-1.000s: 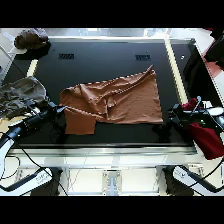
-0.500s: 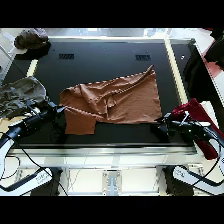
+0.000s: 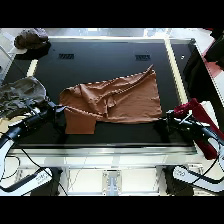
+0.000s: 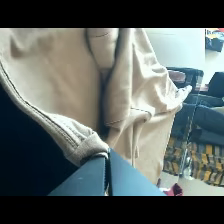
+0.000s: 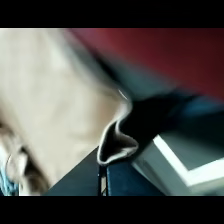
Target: Fold the shirts.
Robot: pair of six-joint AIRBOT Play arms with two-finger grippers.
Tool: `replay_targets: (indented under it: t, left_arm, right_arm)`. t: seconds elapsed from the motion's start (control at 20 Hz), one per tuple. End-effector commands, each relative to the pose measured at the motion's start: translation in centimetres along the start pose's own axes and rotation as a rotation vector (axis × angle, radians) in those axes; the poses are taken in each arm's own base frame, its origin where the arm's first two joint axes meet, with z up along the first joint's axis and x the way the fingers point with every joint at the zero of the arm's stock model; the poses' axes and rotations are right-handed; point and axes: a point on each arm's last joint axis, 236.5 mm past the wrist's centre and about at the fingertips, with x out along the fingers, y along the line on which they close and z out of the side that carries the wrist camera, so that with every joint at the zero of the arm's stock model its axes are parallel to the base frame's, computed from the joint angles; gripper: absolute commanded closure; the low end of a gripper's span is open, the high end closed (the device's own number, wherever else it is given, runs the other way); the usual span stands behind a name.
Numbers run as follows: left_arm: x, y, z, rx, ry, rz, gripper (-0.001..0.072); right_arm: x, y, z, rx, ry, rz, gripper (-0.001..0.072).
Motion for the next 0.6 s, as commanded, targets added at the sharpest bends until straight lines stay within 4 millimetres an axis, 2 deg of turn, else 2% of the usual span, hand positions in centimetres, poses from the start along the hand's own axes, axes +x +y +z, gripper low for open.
replay_targets:
  t: [0.0,0.1,0.2,0.3,0.4,0.5,0.55]
  left_arm:
    - [-1.4,-3.4,1.0,0.173,-0.045,-0.057,0.07]
    - [-4.1,-8.4,2.0,0.371,-0.115,-0.136,0.07]
    - [-8.1,-14.1,3.1,0.546,-0.245,-0.202,0.0699]
    - [-13.8,-20.7,3.4,0.707,-0.419,-0.276,0.0699]
    - [-20.6,-27.4,1.9,0.979,-0.624,-0.29,0.0698]
    - [-27.0,-32.7,0.7,1.137,-0.846,-0.224,0.0699]
    - [-30.0,-34.6,0.6,1.142,-0.946,-0.167,0.0699]
  right_arm:
    - [-2.1,6.9,-0.8,-0.293,0.064,0.168,0.0699]
    - [-5.9,13.2,-1.7,-0.535,0.067,0.279,0.0699]
    - [-10.8,18.4,-3.6,-0.828,0.033,0.317,0.07]
    - [-15.6,21.8,-6.2,-1.065,-0.015,0.295,0.07]
    - [-21.1,24.6,-8.7,-1.267,-0.136,0.208,0.0699]
    - [-27.5,27.6,-10.2,-1.392,-0.368,0.092,0.0698]
    - [-31.2,29.5,-11.0,-1.457,-0.52,0.043,0.0698]
